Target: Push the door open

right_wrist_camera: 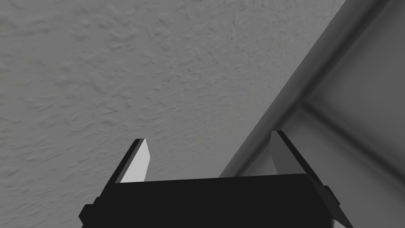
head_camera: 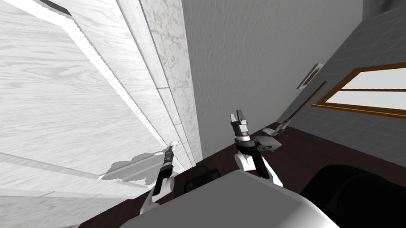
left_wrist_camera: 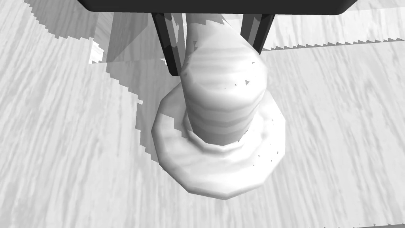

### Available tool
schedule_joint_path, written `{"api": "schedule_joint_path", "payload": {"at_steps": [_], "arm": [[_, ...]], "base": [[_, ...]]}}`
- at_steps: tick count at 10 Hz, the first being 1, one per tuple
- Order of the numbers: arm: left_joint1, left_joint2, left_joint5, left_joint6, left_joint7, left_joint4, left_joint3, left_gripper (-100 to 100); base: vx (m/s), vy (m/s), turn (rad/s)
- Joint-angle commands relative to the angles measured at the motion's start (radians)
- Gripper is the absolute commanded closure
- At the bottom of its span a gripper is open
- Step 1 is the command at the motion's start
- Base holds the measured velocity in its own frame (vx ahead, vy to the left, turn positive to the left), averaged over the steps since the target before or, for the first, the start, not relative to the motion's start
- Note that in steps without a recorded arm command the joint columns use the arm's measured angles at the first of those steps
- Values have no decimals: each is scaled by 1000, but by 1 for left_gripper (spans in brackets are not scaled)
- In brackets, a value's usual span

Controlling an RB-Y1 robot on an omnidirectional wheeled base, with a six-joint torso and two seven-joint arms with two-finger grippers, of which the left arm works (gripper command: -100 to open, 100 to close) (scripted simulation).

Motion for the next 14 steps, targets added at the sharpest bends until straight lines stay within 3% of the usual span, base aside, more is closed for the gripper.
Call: {"api": "schedule_joint_path", "payload": {"at_steps": [1,9,14], "arm": [[-23,10,14,-25,-19,20,32,100],[-64,13,43,-63,-62,69,89,100],[-104,14,71,-101,-104,118,145,100]], "base": [[-54,105,-128],[-16,48,-50],[-21,55,-80]]}}
